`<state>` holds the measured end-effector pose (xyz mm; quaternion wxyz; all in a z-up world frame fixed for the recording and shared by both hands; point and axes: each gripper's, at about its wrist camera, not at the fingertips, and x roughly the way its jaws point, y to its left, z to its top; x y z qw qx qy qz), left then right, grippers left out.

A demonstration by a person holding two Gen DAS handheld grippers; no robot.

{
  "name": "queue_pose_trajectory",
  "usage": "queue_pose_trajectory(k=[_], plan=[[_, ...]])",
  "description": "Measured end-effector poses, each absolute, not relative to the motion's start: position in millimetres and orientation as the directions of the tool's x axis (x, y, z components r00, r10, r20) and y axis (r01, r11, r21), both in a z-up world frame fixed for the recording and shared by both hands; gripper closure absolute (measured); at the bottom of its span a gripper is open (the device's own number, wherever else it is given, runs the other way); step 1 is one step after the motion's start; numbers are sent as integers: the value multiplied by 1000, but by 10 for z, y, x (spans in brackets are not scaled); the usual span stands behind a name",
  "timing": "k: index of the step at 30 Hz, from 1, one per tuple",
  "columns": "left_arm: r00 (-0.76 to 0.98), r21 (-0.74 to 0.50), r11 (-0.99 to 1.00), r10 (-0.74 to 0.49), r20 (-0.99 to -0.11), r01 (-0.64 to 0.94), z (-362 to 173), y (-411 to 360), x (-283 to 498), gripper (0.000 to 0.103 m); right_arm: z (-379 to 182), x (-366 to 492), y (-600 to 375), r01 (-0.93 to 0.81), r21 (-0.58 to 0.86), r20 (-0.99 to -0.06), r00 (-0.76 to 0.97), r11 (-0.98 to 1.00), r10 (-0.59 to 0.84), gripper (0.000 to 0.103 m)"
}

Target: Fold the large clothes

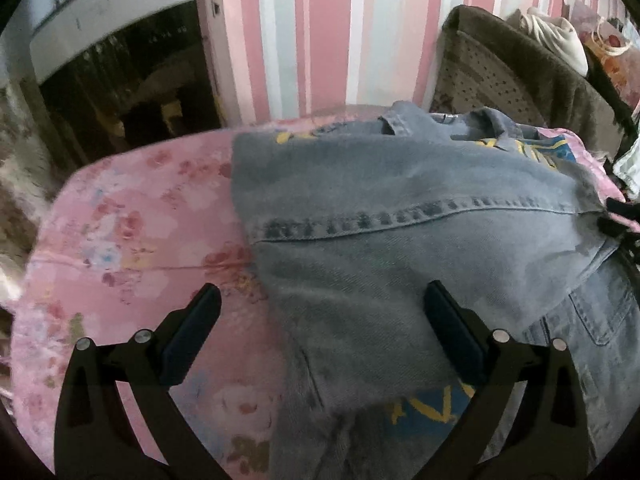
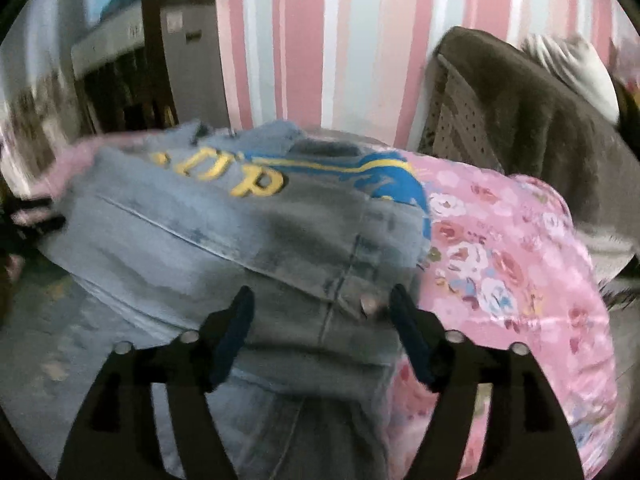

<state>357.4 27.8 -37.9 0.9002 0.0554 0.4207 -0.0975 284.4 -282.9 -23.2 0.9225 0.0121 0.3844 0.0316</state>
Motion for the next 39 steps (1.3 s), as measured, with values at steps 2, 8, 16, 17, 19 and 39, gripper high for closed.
queue_pose_trajectory(k=[2, 8, 16, 17, 19, 39], plan=[[642, 33, 977, -114, -758, 211, -305, 282, 3464, 3, -110, 2626, -2870, -32, 75, -684, 726, 997, 74, 12], [682, 51, 982, -90, -726, 183, -121, 296, 3058, 3, 61, 2073, -2749, -32, 54, -650, 758, 998, 60, 5], [745, 96, 981, -64, -664, 169, 137, 292, 2372, 3, 269, 1311, -2607, 14, 69, -560, 828, 997, 27, 2], [752, 104, 980, -60, -656, 168, 154, 304, 2282, 3, 278, 1242, -2614, 31, 88, -552, 833, 996, 23, 2], [775, 113, 983, -42, -630, 145, 178, 363, 2088, 3, 272, 1086, -2623, 85, 103, -545, 838, 991, -16, 2], [650, 11, 997, -39, -759, 73, -377, 739, 1038, 3, -172, 255, -2593, 155, 71, -657, 750, 985, -71, 3]])
